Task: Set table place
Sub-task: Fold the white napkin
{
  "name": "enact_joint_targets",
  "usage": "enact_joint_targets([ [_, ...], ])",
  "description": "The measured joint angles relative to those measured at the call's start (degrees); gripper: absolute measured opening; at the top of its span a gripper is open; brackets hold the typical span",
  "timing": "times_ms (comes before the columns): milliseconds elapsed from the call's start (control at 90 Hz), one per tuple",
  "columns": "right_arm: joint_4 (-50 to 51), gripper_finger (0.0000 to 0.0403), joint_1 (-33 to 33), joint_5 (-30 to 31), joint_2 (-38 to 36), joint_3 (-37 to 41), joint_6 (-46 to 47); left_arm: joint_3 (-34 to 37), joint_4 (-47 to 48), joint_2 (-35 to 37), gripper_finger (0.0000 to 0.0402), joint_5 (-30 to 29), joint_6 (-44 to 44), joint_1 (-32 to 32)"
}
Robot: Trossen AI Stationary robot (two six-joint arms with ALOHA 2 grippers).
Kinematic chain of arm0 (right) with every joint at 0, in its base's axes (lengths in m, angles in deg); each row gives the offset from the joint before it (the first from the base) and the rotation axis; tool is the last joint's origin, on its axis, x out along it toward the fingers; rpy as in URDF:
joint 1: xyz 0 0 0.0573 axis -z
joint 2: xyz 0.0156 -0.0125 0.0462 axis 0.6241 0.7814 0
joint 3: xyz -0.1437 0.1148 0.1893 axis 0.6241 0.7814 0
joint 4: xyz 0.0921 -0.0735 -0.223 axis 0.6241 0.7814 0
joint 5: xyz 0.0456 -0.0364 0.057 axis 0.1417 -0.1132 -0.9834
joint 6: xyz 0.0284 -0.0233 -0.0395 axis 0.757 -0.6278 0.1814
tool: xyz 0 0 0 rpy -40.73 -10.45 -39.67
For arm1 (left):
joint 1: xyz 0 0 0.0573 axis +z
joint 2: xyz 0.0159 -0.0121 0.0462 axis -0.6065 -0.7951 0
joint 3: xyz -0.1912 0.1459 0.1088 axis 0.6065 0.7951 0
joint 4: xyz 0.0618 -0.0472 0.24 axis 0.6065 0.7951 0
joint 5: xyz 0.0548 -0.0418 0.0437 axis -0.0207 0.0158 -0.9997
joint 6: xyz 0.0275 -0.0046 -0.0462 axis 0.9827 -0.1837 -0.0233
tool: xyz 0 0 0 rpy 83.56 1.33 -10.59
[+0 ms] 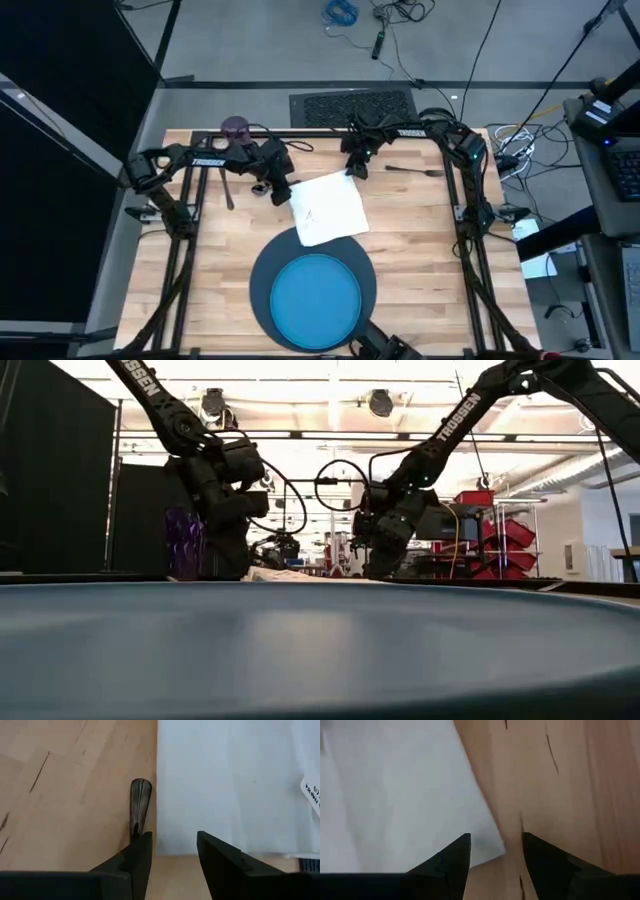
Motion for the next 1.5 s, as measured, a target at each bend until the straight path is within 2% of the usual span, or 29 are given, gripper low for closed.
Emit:
enact_joint_targets([
  [411,0.3,0.0167,-0.7,0.3,0.0,0.0,1.3,0.0,1.1,0.0,0.0141,-1.7,1.4,-1.2],
  [711,0.3,0.0167,-0.8,0.1,0.0,0.1,1.9,0.0,-0.9,-3.2,0.0141,-4.4,1.4,-2.3],
  [978,0.2,0.0167,-0.8,0.0,0.0,0.1,1.9,-0.1,-2.3,-3.4,0.0139,-6.0,1.4,-2.4],
  [1500,-0.3,0.0167,-0.8,0.0,0.0,0.2,1.7,-0.4,-4.3,-3.4,0.0049,-8.4,2.7,-2.3],
])
